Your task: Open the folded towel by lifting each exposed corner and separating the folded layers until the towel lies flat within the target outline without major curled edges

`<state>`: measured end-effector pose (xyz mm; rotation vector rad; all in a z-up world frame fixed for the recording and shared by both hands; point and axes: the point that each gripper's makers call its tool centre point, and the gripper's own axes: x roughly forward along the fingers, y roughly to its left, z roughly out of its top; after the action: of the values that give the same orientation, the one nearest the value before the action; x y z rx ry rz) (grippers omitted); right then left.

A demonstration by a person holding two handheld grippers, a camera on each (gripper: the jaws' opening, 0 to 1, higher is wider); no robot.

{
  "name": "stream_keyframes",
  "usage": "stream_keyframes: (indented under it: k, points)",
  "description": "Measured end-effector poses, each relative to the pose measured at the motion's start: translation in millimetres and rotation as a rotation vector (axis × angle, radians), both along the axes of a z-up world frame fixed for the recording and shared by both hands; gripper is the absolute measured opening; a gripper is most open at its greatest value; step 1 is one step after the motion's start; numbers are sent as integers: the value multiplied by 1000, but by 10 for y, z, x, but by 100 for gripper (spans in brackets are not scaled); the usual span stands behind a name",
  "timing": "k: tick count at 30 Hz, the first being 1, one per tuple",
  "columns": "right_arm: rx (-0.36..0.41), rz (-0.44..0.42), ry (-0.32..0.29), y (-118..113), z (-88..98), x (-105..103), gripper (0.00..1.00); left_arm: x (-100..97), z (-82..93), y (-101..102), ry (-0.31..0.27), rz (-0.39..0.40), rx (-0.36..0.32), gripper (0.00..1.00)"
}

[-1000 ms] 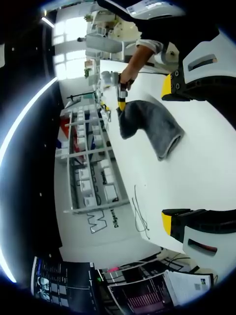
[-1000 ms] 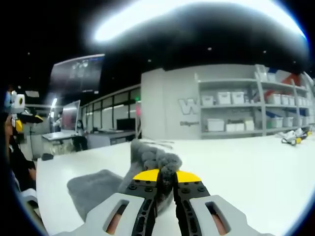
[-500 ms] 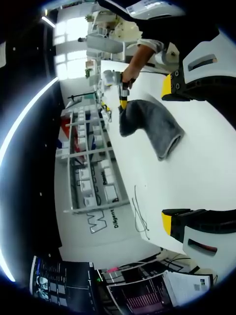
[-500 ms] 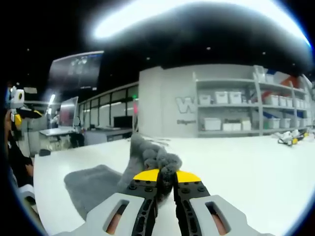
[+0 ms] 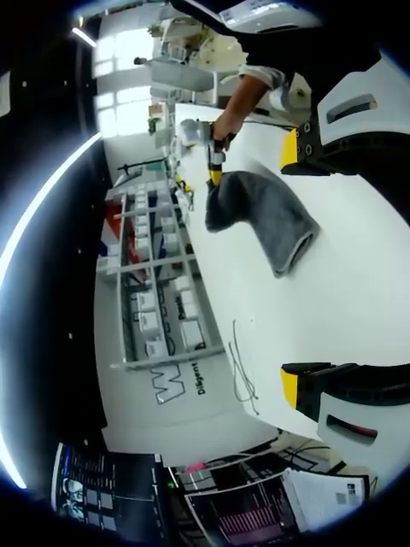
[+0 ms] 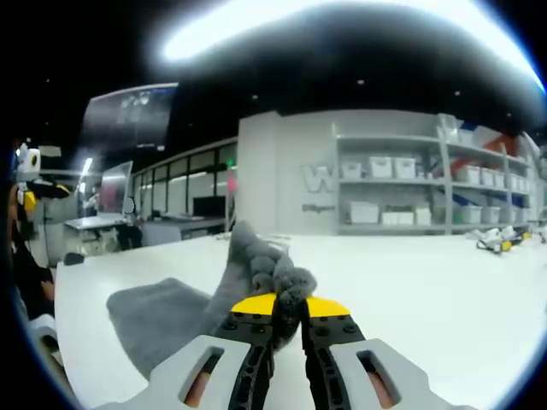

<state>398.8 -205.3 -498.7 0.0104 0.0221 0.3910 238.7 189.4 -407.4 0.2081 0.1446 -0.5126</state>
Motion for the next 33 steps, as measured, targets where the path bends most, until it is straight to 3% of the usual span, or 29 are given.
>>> stream_keyframes:
  k: [8,26,33]
  points:
    - [1,-14,13,-62,-58,-56,7,6,13,82,3,31,-13,90]
    - [2,-36,36,-105,-191,-205,7,-1,-5,53,11,26,-4,91]
    - [8,-43,42,-180,-204,-156,7,-1,-8,47,12,22,2,91]
